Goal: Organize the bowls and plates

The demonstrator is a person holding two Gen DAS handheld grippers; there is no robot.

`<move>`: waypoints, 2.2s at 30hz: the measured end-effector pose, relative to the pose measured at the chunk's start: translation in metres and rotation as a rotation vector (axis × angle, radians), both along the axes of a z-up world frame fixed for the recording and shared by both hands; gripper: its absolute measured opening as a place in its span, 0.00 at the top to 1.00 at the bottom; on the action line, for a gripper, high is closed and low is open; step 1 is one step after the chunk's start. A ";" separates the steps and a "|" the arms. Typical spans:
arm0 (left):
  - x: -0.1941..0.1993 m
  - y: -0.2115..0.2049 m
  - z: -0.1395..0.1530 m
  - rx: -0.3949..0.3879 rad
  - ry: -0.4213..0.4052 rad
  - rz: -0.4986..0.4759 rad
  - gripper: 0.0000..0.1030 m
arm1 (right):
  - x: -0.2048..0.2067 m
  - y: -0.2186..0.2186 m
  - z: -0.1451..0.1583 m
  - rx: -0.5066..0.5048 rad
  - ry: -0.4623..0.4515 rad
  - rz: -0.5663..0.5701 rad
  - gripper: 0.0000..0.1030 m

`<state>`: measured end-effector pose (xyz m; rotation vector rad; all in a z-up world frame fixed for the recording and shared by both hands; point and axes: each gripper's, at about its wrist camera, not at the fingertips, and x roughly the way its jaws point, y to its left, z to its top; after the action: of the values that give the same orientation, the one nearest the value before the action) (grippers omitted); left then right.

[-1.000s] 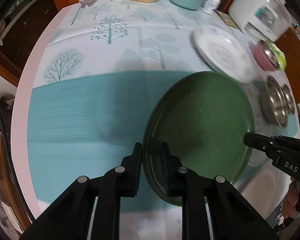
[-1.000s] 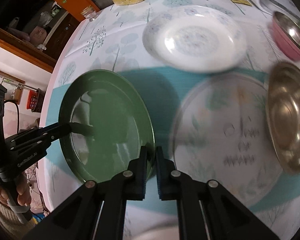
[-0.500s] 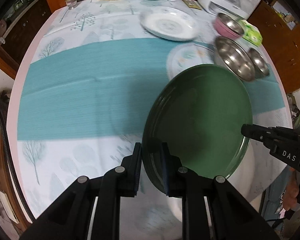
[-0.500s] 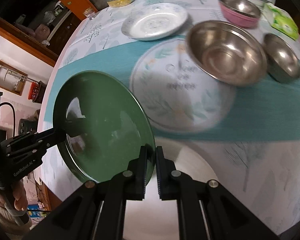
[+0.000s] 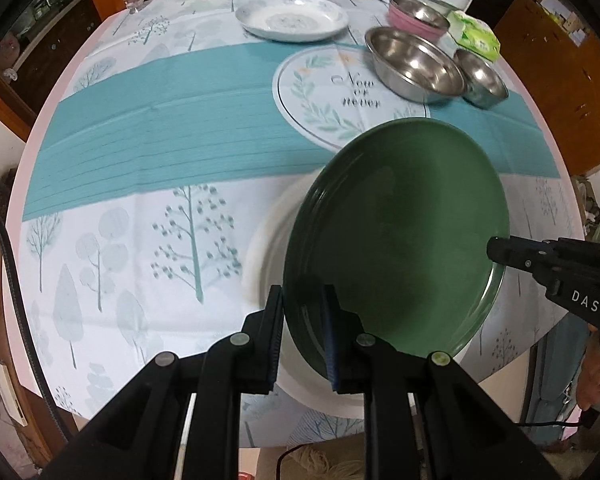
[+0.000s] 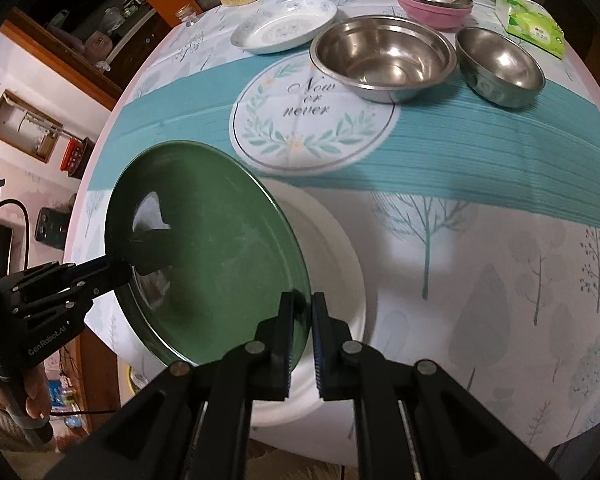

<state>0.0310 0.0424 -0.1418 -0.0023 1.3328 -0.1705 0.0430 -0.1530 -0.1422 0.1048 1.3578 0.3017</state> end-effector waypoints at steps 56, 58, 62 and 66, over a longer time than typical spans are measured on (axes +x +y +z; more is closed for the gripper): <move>-0.002 -0.001 -0.051 0.014 0.071 0.045 0.78 | -0.007 0.012 -0.047 -0.108 0.077 0.059 0.90; -0.002 0.000 -0.050 0.006 0.070 0.048 0.78 | -0.006 0.012 -0.047 -0.111 0.073 0.058 0.90; -0.002 0.000 -0.051 -0.002 0.068 0.046 0.73 | -0.005 0.010 -0.043 -0.110 0.049 0.050 0.89; -0.005 -0.004 -0.048 0.006 0.055 0.036 0.48 | -0.005 0.013 -0.037 -0.113 0.024 0.057 0.89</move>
<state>0.0257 0.0386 -0.1903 -0.0259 1.3868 -0.1364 0.0378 -0.1402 -0.1794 -0.0247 1.4005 0.2711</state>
